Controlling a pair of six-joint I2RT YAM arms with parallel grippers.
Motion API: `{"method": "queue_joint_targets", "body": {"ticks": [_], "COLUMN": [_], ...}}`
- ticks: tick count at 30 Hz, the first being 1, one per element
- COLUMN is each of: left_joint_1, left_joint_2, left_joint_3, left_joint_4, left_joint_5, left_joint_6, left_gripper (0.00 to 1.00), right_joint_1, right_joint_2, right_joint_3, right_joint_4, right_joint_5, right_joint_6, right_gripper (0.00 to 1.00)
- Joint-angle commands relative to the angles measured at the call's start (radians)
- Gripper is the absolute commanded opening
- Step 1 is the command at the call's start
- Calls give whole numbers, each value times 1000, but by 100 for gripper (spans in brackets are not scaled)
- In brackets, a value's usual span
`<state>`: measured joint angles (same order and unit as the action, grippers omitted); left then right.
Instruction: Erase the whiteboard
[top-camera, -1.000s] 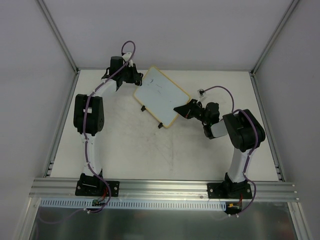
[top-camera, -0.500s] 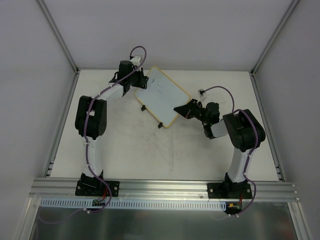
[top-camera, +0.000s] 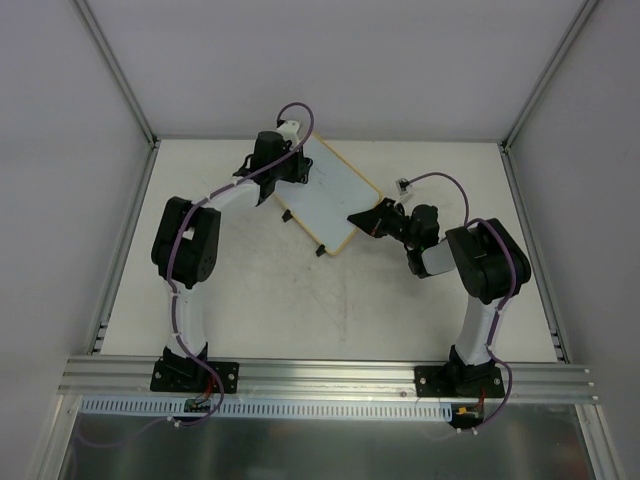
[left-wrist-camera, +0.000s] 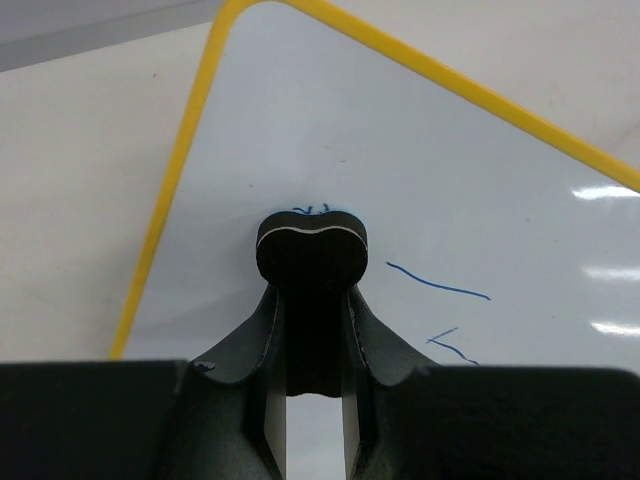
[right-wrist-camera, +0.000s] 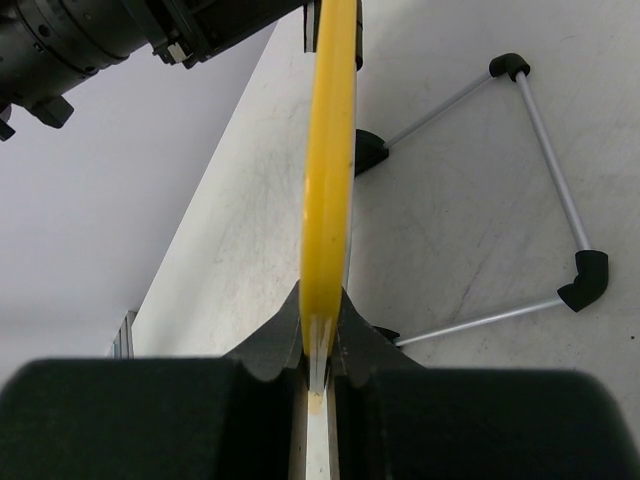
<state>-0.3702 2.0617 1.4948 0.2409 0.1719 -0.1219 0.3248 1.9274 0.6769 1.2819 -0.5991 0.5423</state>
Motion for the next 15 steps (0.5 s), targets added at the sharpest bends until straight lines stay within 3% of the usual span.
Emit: {"method": "queue_joint_targets", "body": {"ticks": [1, 15], "left_joint_1": [-130, -208], "left_joint_2": [-14, -61], "left_joint_3": [-47, -91], "left_joint_4": [-2, -43], "left_joint_5": [150, 285], "left_joint_6": [-55, -35], "left_gripper": [0, 0], "right_joint_1": [34, 36], "right_joint_2": [1, -1], "right_joint_3": [29, 32], "right_joint_4": [252, 250], "right_joint_5": [-120, -130], "right_joint_6": [-42, -39], "right_gripper": [0, 0]}}
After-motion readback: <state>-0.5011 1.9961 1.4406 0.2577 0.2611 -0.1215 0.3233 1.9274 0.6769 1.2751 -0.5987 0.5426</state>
